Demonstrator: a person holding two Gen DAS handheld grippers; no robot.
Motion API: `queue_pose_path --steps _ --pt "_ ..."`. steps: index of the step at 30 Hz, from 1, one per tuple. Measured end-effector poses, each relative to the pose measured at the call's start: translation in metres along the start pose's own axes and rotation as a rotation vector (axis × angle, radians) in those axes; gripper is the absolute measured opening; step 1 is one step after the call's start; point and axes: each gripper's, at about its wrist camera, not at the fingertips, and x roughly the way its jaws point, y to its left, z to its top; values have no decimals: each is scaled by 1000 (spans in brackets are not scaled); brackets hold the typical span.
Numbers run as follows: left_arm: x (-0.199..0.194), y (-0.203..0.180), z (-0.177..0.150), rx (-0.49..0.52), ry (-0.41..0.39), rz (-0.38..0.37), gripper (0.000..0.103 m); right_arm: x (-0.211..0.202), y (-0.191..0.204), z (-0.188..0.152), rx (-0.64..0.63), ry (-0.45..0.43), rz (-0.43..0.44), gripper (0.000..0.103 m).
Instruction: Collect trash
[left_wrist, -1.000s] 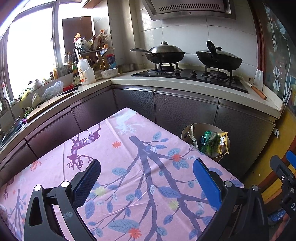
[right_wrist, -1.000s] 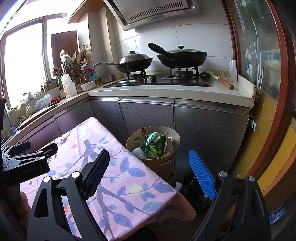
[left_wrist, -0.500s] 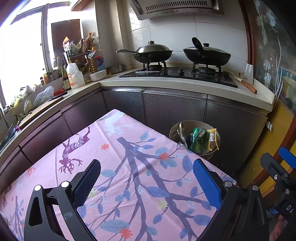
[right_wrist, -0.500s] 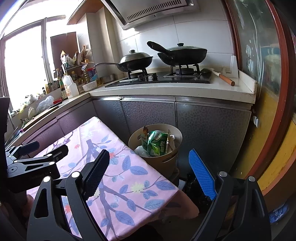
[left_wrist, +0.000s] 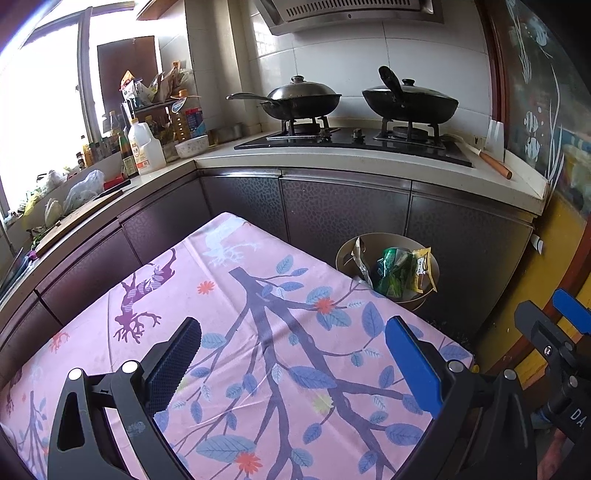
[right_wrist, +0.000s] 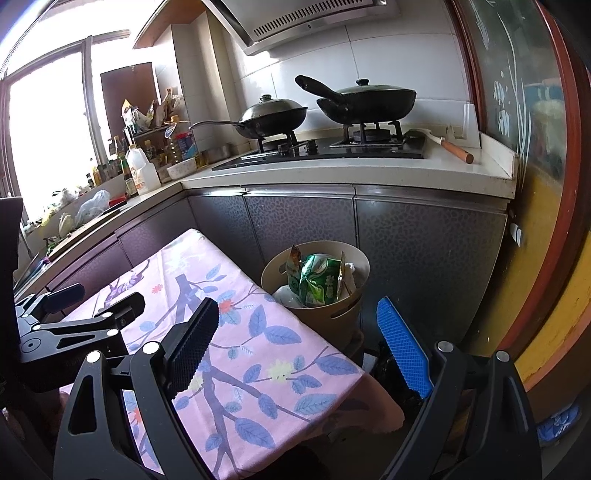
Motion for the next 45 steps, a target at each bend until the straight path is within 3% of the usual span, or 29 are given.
queue_pose_path --steps 40,45 --pt "8 -19 -10 89 13 35 99 1 -3 -8 25 1 1 86" --pt "5 -22 -11 110 -22 33 99 1 -4 -7 25 0 0 86"
